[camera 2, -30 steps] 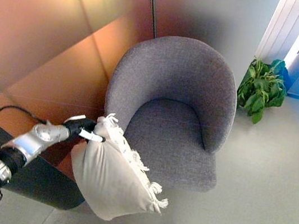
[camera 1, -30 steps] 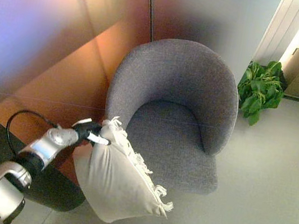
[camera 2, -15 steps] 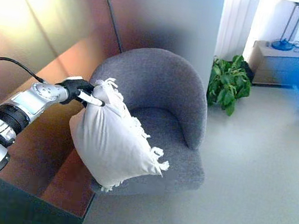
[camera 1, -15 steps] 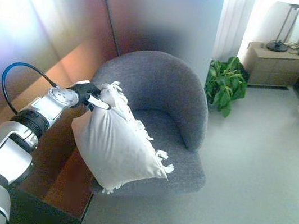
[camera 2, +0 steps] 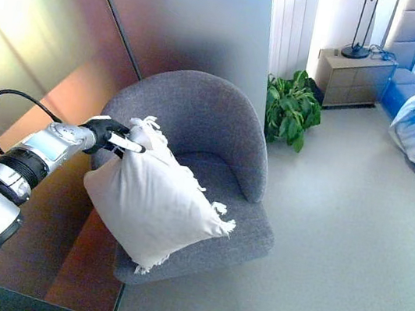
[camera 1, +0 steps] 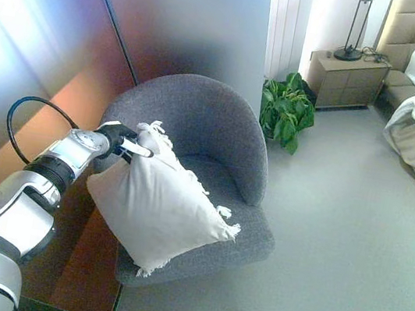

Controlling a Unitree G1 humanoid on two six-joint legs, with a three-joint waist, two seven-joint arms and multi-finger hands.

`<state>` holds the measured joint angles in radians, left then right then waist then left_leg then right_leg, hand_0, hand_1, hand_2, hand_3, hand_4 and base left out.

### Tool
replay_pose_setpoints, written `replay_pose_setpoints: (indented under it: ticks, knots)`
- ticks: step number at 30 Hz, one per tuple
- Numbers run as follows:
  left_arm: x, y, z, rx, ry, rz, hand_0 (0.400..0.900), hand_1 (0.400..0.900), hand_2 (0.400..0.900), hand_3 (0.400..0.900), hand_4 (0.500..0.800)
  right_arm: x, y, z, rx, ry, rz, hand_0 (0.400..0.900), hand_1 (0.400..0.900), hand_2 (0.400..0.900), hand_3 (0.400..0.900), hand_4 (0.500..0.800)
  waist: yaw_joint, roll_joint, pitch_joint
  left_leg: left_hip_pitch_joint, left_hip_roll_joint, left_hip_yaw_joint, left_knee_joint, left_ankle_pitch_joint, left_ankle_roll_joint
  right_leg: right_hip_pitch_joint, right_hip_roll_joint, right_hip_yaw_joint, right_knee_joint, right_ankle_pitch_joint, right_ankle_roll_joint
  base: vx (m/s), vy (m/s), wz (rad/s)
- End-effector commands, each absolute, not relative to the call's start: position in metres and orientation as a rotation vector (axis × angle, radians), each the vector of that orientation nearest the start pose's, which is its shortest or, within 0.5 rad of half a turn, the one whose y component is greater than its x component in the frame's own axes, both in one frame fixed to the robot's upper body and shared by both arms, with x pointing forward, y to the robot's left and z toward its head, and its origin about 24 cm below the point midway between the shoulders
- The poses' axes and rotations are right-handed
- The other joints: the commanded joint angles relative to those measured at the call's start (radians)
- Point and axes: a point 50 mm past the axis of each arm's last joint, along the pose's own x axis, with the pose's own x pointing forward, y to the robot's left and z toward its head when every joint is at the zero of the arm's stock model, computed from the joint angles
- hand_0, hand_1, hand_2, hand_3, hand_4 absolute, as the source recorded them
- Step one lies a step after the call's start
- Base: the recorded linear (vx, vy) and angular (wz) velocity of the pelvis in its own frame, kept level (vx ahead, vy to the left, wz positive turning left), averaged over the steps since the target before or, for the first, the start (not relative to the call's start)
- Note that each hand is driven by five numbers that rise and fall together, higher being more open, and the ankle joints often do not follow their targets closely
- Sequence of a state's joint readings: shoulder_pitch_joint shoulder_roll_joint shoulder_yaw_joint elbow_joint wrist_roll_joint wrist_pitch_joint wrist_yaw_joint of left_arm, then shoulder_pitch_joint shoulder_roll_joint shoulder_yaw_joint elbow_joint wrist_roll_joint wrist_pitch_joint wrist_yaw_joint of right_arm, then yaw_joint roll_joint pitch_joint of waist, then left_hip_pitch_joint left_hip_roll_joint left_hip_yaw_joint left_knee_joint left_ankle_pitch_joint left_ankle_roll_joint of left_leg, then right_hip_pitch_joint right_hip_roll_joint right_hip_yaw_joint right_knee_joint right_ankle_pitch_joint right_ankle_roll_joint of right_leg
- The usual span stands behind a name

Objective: Pick up the pillow and put it on the sofa.

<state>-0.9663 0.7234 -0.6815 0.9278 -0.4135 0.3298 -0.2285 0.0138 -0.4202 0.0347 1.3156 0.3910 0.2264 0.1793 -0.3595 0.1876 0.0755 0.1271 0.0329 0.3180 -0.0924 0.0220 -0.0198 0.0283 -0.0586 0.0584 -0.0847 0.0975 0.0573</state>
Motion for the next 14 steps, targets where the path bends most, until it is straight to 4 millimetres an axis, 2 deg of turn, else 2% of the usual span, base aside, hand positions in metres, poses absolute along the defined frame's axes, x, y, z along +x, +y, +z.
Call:
replay_pose_setpoints:
  ticks: [1, 8, 14]
  knots:
    - [0.404, 0.271, 0.243, 0.544, 0.169, 0.078, 0.9, 0.9, 0.9, 0.9, 0.8, 0.033, -0.313, -0.143, 0.114, 1.464, -0.408, 0.9, 0.9, 0.9, 0.9, 0.8, 0.001, 0.01, -0.066, 0.037, -0.049, 0.005, 0.043, -0.082, -0.022, 0.004, 0.032, -0.023, 0.022, -0.053, 0.084, 0.0, 0.0, 0.0]
    - [0.406, 0.26, 0.243, 0.546, 0.153, 0.061, 0.9, 0.9, 0.9, 0.9, 0.8, 0.035, -0.305, -0.147, 0.107, 1.457, -0.367, 0.9, 0.9, 0.9, 0.9, 0.8, 0.013, -0.005, -0.068, 0.028, -0.047, 0.0, 0.049, -0.082, -0.021, 0.004, 0.03, -0.038, 0.024, -0.055, 0.082, -0.01, -0.016, 0.05]
    - [0.405, 0.258, 0.244, 0.545, 0.136, 0.049, 0.9, 0.9, 0.9, 0.9, 0.8, 0.041, -0.301, -0.148, 0.103, 1.443, -0.356, 0.9, 0.9, 0.9, 0.9, 0.8, 0.038, -0.014, -0.069, 0.027, -0.05, -0.014, 0.049, -0.081, -0.02, 0.012, 0.025, -0.058, 0.025, -0.057, 0.08, -0.03, 0.017, 0.07]
